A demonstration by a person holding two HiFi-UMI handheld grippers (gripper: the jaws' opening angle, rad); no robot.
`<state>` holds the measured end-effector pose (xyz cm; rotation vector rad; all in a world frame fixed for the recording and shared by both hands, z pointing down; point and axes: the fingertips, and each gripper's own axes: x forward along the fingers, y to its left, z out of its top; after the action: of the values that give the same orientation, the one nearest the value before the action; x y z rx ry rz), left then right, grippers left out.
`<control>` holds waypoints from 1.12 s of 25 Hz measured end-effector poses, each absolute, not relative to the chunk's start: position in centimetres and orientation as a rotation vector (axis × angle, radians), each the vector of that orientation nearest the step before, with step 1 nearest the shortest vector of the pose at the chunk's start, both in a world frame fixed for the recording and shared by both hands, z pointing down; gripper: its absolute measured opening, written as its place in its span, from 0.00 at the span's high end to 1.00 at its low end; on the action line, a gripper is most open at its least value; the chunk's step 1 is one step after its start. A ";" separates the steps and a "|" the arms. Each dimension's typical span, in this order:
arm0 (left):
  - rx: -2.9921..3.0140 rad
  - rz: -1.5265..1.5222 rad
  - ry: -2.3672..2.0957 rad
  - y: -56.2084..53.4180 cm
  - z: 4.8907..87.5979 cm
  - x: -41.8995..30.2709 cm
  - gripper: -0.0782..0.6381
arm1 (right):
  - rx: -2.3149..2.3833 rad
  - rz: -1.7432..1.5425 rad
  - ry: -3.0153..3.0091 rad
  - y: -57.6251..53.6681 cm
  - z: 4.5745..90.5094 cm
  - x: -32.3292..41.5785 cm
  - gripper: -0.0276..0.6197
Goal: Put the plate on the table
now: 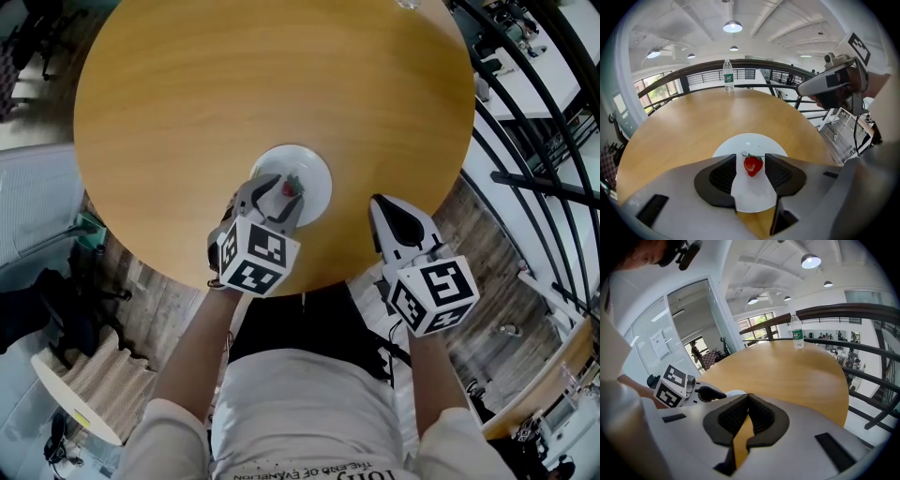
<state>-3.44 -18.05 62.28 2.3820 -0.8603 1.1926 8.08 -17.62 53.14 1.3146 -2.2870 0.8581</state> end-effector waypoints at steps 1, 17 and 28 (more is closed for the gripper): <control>2.385 1.183 -0.868 -18.1 61.9 -3.6 0.61 | 1.314 0.854 -2.292 -17.6 52.9 8.0 0.92; 2.435 0.977 -1.080 -15.6 51.8 -7.5 0.77 | 1.302 0.745 -2.351 -13.8 47.2 7.4 0.92; 2.447 0.671 -1.187 -9.8 42.5 -9.4 0.86 | 1.319 0.639 -2.414 -9.8 40.9 6.3 0.92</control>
<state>-9.44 -9.76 42.54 2.4467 -1.1866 0.6709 6.28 -9.76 40.93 1.3193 -2.4137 0.6391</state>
